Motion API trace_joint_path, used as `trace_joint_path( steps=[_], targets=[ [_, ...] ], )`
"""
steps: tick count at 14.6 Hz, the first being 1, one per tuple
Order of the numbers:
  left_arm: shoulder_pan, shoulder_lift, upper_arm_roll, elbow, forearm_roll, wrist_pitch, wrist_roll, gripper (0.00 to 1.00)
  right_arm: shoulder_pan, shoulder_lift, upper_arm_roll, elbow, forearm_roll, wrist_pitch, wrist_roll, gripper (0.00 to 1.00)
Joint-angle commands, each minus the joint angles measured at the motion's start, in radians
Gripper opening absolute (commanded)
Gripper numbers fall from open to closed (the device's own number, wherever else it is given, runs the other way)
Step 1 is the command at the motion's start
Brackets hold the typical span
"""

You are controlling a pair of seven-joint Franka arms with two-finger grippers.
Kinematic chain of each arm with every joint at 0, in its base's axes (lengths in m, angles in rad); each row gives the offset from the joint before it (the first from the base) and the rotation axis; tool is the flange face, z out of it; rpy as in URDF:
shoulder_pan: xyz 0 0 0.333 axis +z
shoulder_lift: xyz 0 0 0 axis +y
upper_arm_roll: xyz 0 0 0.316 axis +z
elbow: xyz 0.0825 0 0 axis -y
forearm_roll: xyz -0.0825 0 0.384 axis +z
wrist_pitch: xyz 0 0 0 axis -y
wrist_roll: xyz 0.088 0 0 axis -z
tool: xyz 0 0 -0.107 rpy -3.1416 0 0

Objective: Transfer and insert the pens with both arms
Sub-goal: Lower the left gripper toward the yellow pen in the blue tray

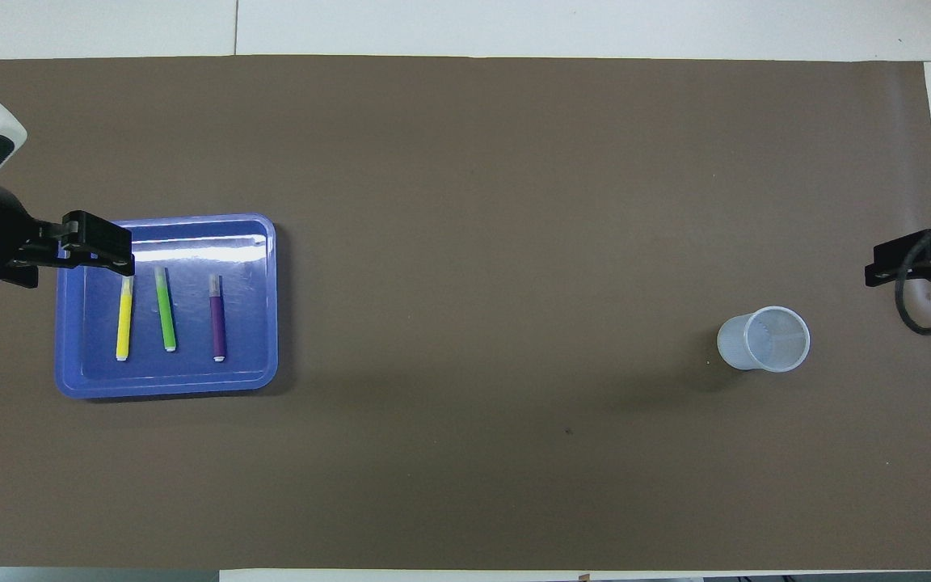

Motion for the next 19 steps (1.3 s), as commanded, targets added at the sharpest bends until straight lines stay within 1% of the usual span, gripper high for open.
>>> trace_joint_path(
  steps=[1, 12, 19],
  targets=[
    [-0.004, -0.003, 0.004, -0.009, 0.013, 0.014, -0.008, 1.00, -0.015, -0.001, 0.008, 0.008, 0.016, -0.014, -0.017, 1.00],
    [-0.009, -0.005, 0.004, -0.011, 0.013, 0.012, -0.004, 1.00, -0.015, -0.001, 0.008, 0.008, 0.016, -0.014, -0.016, 1.00],
    [-0.001, -0.023, 0.002, -0.042, 0.008, 0.014, 0.005, 1.00, -0.015, -0.001, 0.008, 0.008, 0.016, -0.014, -0.017, 1.00]
  ],
)
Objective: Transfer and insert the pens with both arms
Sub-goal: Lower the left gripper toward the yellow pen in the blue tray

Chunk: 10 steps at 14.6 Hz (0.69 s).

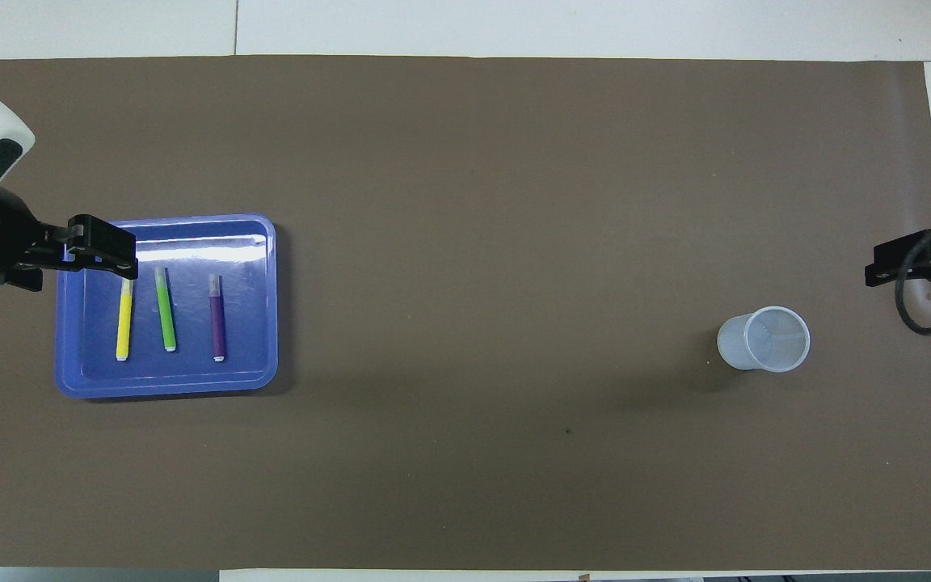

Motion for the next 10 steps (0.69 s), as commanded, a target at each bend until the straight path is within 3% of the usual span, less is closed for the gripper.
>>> trace_joint_path(
  steps=[1, 5, 10],
  targets=[
    [-0.002, -0.025, 0.002, -0.034, 0.008, 0.012, 0.005, 1.00, -0.015, -0.001, 0.008, 0.008, 0.016, -0.016, -0.017, 1.00],
    [-0.009, -0.063, 0.002, -0.107, 0.008, 0.018, 0.003, 1.00, -0.015, -0.001, 0.008, 0.008, 0.016, -0.014, -0.017, 1.00],
    [0.002, -0.149, 0.008, -0.293, 0.008, 0.135, 0.017, 1.00, -0.015, -0.001, 0.008, 0.008, 0.016, -0.014, -0.016, 1.00]
  ],
)
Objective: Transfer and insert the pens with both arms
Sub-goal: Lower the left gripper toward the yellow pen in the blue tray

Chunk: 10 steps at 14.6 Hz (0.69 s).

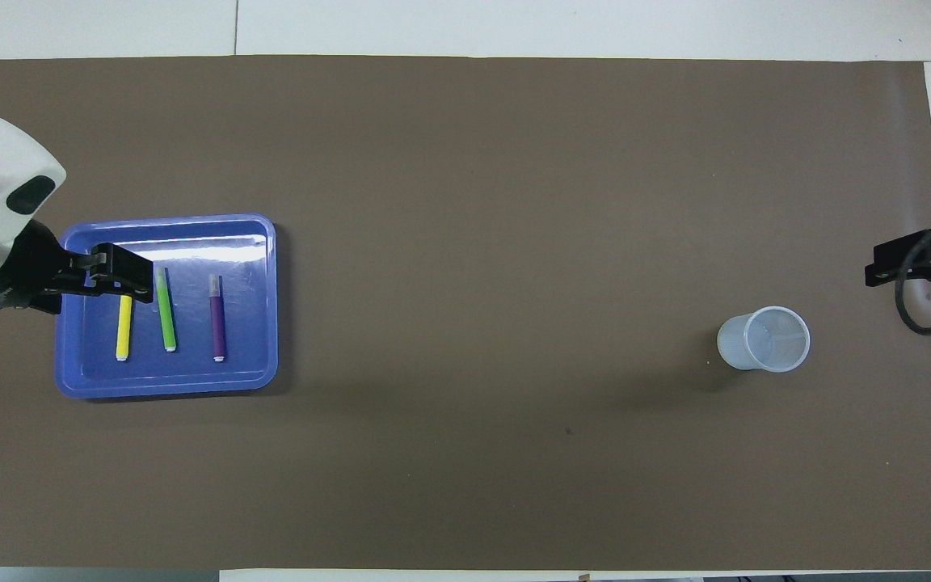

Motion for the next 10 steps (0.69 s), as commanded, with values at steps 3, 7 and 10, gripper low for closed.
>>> trace_joint_path(
  steps=[3, 7, 10],
  targets=[
    [0.043, -0.122, 0.012, -0.241, 0.008, 0.131, 0.110, 1.00, -0.015, -0.001, 0.008, 0.008, 0.016, -0.014, -0.016, 1.00],
    [0.144, -0.130, 0.010, -0.420, 0.008, 0.296, 0.219, 1.00, -0.015, -0.001, 0.008, 0.008, 0.016, -0.014, -0.016, 1.00],
    [0.173, -0.107, 0.012, -0.488, 0.008, 0.399, 0.261, 1.00, -0.015, -0.001, 0.008, 0.008, 0.016, -0.016, -0.016, 1.00]
  ],
)
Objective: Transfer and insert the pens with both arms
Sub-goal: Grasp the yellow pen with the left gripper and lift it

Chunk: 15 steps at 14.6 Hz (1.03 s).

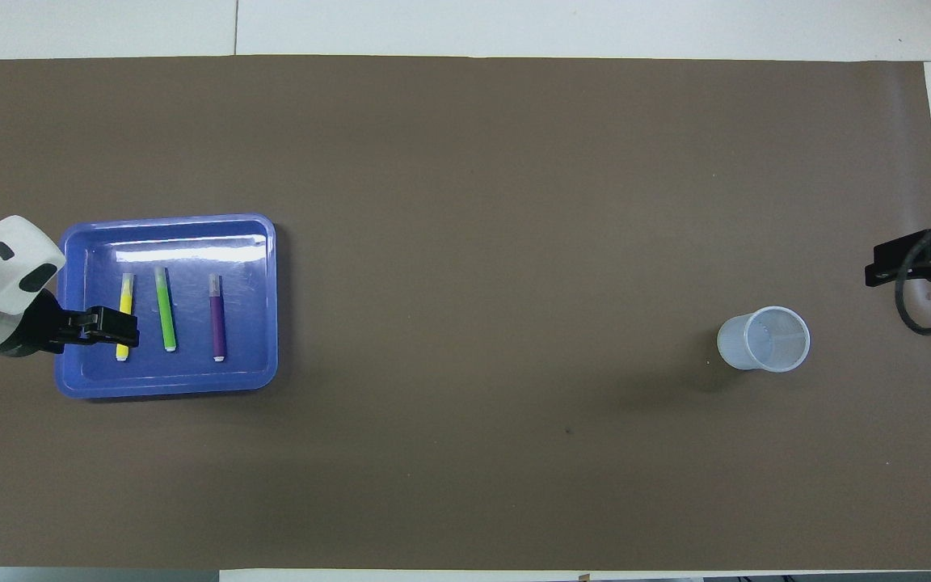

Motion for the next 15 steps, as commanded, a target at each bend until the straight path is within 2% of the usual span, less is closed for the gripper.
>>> trace_joint_path(
  steps=[1, 5, 9, 10, 15],
  targets=[
    [0.015, -0.010, -0.001, -0.092, 0.007, 0.112, 0.075, 1.00, -0.015, -0.001, 0.008, 0.008, 0.016, -0.014, -0.017, 1.00],
    [0.063, 0.074, -0.001, -0.112, 0.007, 0.243, 0.182, 1.00, -0.015, -0.001, 0.008, 0.008, 0.016, -0.014, -0.017, 1.00],
    [0.084, 0.173, -0.001, -0.127, 0.009, 0.402, 0.244, 0.93, -0.015, -0.001, 0.008, 0.008, 0.016, -0.016, -0.016, 1.00],
    [0.096, 0.194, -0.001, -0.127, 0.010, 0.427, 0.254, 0.89, -0.015, -0.001, 0.008, 0.008, 0.016, -0.016, -0.017, 1.00],
    [0.126, 0.245, 0.001, -0.126, 0.018, 0.493, 0.342, 0.82, -0.015, -0.001, 0.008, 0.008, 0.016, -0.016, -0.016, 1.00]
  ],
)
